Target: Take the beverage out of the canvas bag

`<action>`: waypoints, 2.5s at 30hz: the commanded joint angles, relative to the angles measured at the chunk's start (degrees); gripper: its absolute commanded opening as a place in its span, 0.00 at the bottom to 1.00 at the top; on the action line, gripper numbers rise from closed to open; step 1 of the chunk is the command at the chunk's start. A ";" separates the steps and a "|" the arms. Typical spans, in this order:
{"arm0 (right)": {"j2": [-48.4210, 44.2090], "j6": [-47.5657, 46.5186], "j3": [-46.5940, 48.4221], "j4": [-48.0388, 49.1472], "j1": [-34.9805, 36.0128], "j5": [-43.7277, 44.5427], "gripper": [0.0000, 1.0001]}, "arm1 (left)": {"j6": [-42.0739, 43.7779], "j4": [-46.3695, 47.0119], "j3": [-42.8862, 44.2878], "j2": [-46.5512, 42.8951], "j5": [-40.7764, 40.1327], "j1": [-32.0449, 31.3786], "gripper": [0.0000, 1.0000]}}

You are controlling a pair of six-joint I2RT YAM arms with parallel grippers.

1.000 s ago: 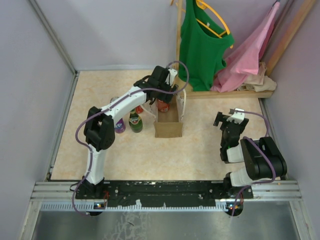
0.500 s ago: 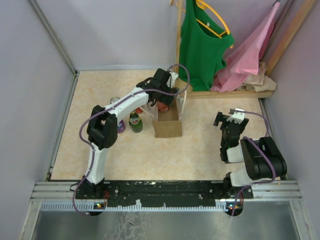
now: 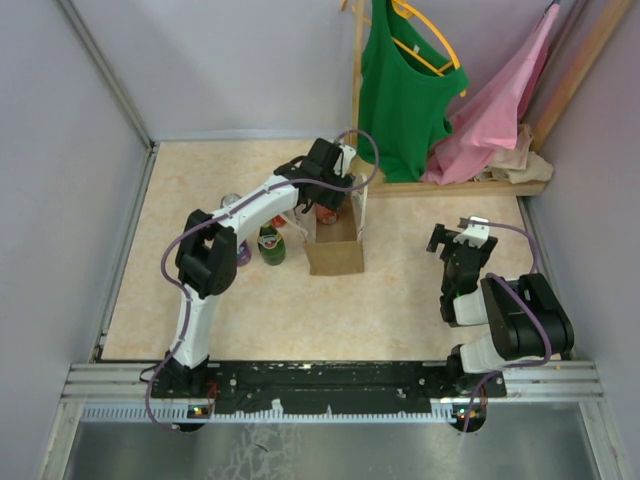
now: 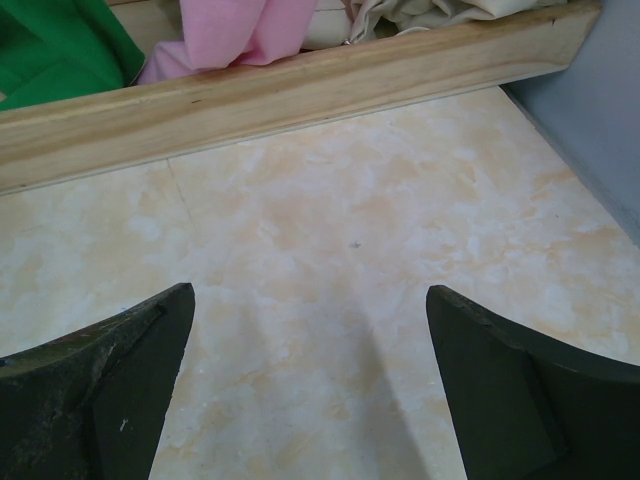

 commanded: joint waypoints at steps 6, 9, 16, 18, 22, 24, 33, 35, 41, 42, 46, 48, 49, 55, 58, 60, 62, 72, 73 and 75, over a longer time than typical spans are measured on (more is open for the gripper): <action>-0.47 0.09 1.07 2.57 -0.34 0.35 0.99 | -0.37 -3.07 0.99 2.21 3.51 0.23 0.00; -0.47 0.07 1.07 2.62 -0.34 0.35 0.99 | 1.03 -2.76 1.78 -0.34 6.01 0.18 0.00; -0.47 0.06 1.06 2.57 -0.34 0.40 0.99 | 1.94 -0.39 2.61 -9.70 9.91 -0.35 0.00; -0.47 0.07 1.07 2.53 -0.38 0.37 0.99 | 2.11 -0.75 3.78 -12.05 11.02 -0.49 0.00; -0.47 0.12 1.07 2.55 -0.29 0.42 0.99 | 2.42 -1.20 5.20 -16.46 12.74 -0.95 0.00; -0.47 0.11 1.07 2.57 -0.36 0.38 0.99 | 2.42 -1.18 5.53 -18.59 13.98 -1.05 0.00; -0.47 0.11 1.07 2.57 -0.36 0.34 0.99 | 6.01 -3.81 10.46 -25.40 5.78 -1.11 0.00; -0.47 0.10 1.07 2.57 -0.33 0.37 0.99 | 7.58 -4.35 11.07 -26.77 1.72 -1.02 0.00; -0.47 0.12 1.07 2.52 -0.34 0.36 0.99 | 9.68 -5.15 9.18 -30.36 -9.28 1.62 0.00; -0.47 0.10 1.02 2.57 -0.34 0.39 0.99 | 9.82 -5.14 8.40 -31.28 -10.09 2.88 0.00; -0.47 0.13 1.07 2.56 -0.34 0.34 0.99 | 7.07 -3.70 2.69 -36.83 -6.84 11.74 0.00; -0.47 0.11 1.07 2.50 -0.34 0.44 0.99 | 6.11 -2.30 -1.90 -40.07 -8.19 14.88 0.00; -0.47 0.13 1.07 2.56 -0.34 0.41 0.99 | 5.89 -2.04 -3.96 -41.52 -9.72 15.83 0.00; -0.42 0.13 1.07 2.50 -0.34 0.40 0.99 | 2.59 -1.08 -17.25 -49.64 -13.13 20.48 0.00; -0.47 0.13 1.07 2.50 -0.34 0.36 0.99 | -0.11 1.22 -24.68 -53.27 -12.19 22.50 0.00; -0.47 0.14 1.07 2.50 -0.34 0.45 0.99 | -1.80 3.01 -29.54 -55.65 -12.62 23.35 0.00; -0.47 0.14 1.07 2.50 -0.35 0.40 0.99 | -3.29 4.67 -34.03 -57.41 -13.70 24.43 0.00; -0.47 0.12 1.07 2.51 -0.34 0.41 0.99 | -11.33 19.96 -56.90 -61.12 -16.45 27.78 0.00; -0.47 0.11 1.07 2.53 -0.34 0.42 0.99 | -11.90 21.17 -58.50 -60.79 -16.71 28.18 0.00; -0.51 0.09 1.05 2.50 -0.34 0.33 0.99 | -12.98 23.55 -60.03 -59.87 -16.75 29.02 0.00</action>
